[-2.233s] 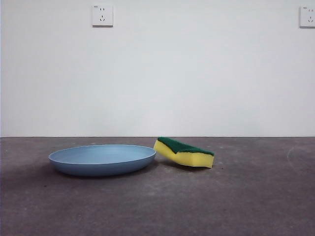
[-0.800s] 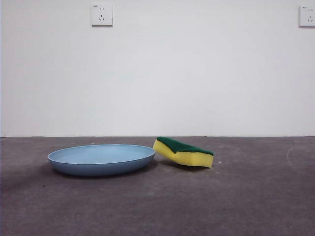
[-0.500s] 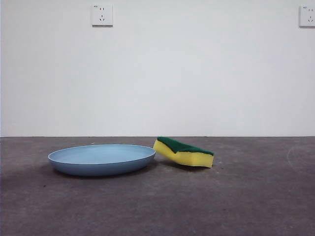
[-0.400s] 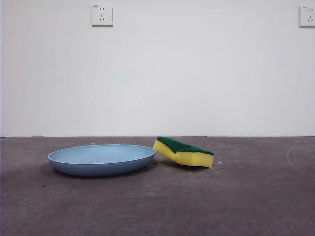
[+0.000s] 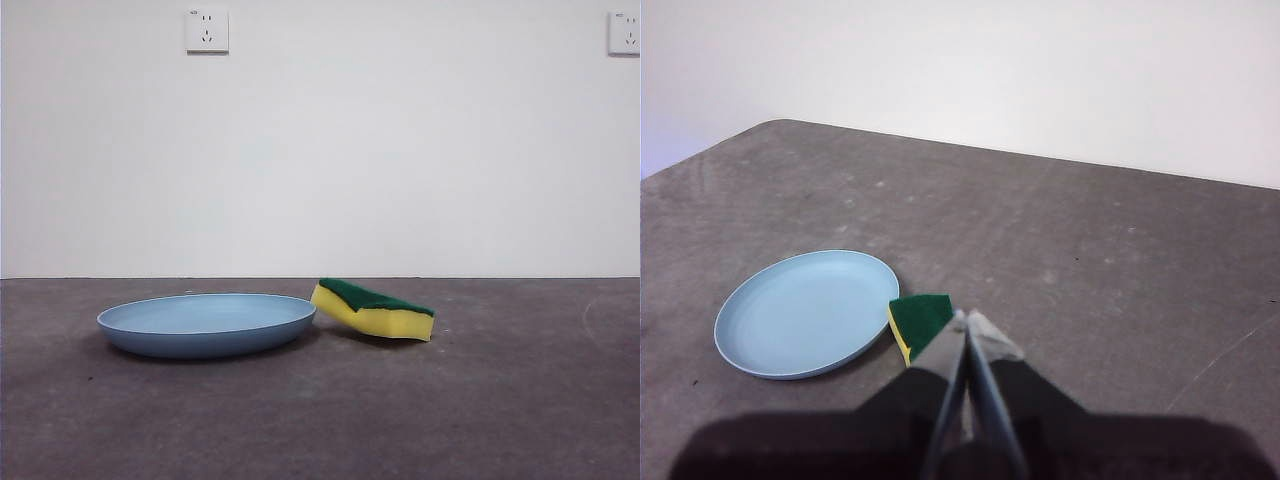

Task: Pick up the plate,pick up the cloth,clean the plate with the cloth

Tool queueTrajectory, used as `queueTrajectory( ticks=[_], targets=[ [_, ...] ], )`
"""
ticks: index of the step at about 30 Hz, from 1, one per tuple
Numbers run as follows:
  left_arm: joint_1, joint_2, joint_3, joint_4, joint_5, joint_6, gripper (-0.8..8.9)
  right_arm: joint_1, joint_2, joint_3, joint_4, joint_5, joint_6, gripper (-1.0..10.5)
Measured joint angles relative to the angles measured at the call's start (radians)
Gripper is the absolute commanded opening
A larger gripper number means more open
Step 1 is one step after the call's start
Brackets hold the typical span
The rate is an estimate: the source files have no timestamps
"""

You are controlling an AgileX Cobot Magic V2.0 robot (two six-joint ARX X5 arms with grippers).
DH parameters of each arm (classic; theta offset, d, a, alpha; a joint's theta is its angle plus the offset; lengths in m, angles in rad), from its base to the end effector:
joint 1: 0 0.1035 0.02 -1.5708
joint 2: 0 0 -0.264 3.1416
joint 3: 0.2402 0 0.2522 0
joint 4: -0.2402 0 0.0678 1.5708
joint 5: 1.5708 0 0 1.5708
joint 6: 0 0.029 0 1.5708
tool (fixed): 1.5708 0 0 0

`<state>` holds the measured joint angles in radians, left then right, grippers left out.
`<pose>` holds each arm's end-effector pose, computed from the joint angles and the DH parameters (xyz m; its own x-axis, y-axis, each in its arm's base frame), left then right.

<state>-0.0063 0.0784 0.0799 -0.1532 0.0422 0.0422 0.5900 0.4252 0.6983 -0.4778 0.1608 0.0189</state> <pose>0.0973 -0.0018 0.1699 0.9874 -0.0484 -0.1510 0.0543 0.9979 0.0353 0.0804 0.0482 0.3166 0.8922 0.4047 -0.2006 -0.4157 0.9094 -0.0140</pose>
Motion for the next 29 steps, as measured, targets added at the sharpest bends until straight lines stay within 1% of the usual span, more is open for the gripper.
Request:
queueTrajectory(
  ticks=[6,9,18,29],
  targets=[
    [0.023,-0.047,-0.063,-0.011,0.015,-0.01,-0.03,0.0,0.0,0.0,0.0,0.0,0.0,0.0],
    [0.029,-0.074,-0.063,-0.028,0.017,-0.017,0.0,0.0,0.0,0.0,0.0,0.0,0.0,0.0],
    [0.031,-0.074,-0.063,-0.028,0.016,-0.035,0.0,0.0,0.0,0.0,0.0,0.0,0.0,0.0],
    [0.031,-0.074,-0.063,-0.028,0.016,-0.035,-0.01,0.0,0.0,0.0,0.0,0.0,0.0,0.0]
  ],
)
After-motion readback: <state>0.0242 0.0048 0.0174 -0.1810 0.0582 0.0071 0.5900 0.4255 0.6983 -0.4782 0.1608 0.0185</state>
